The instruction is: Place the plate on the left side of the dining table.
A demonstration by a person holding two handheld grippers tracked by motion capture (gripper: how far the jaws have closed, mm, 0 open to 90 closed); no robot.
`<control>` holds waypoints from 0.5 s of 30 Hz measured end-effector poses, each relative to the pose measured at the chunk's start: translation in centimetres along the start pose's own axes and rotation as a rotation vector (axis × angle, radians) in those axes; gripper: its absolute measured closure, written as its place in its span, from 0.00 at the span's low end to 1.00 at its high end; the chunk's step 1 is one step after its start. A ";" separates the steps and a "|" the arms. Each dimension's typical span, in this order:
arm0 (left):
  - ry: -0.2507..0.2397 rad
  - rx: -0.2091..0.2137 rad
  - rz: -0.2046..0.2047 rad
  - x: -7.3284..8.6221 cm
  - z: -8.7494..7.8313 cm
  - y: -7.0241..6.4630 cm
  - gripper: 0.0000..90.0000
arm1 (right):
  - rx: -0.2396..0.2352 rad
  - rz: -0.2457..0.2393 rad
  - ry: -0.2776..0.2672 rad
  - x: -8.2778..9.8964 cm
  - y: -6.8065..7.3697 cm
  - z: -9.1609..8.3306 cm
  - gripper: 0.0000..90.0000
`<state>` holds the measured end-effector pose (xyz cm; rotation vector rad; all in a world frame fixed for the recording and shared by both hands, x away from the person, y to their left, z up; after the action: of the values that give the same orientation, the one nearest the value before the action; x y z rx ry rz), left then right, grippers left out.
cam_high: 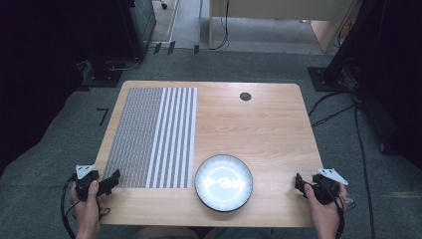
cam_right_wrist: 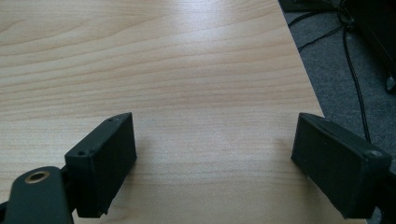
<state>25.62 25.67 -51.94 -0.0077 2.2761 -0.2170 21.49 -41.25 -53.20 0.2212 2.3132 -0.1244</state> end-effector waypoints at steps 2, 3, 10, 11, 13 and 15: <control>0.001 -0.006 -0.004 0.0 0.0 0.0 0.23 | 0.000 0.002 0.001 0.0 0.0 0.0 0.15; 0.001 -0.006 -0.004 0.0 0.0 0.0 0.23 | 0.000 0.002 0.001 0.0 0.0 0.0 0.15; 0.006 -0.013 0.002 0.0 0.0 -0.1 0.23 | 0.013 0.014 0.003 0.0 0.1 0.0 0.15; 0.007 -0.017 0.001 -0.1 0.0 -0.1 0.23 | 0.014 0.014 0.002 0.0 0.1 0.0 0.15; 0.013 -0.033 0.012 -0.1 0.0 -0.3 0.23 | 0.015 0.016 0.002 0.0 0.2 -0.1 0.15; 0.015 -0.041 0.022 -0.1 0.1 -0.5 0.23 | 0.011 0.013 0.000 0.1 0.1 -0.1 0.15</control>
<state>25.74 25.14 -51.86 -0.0026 2.2937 -0.1591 21.41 -41.13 -53.18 0.2414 2.3117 -0.1306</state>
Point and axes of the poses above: each handheld gripper's, and its own axes: z roughly forward along the jaws, x roughly out of its underside, y roughly to its left, the point moved 1 cm from there along z, roughly forward along the jaws, and after that the axes turned 4 degrees about x, right-handed, at the moved point
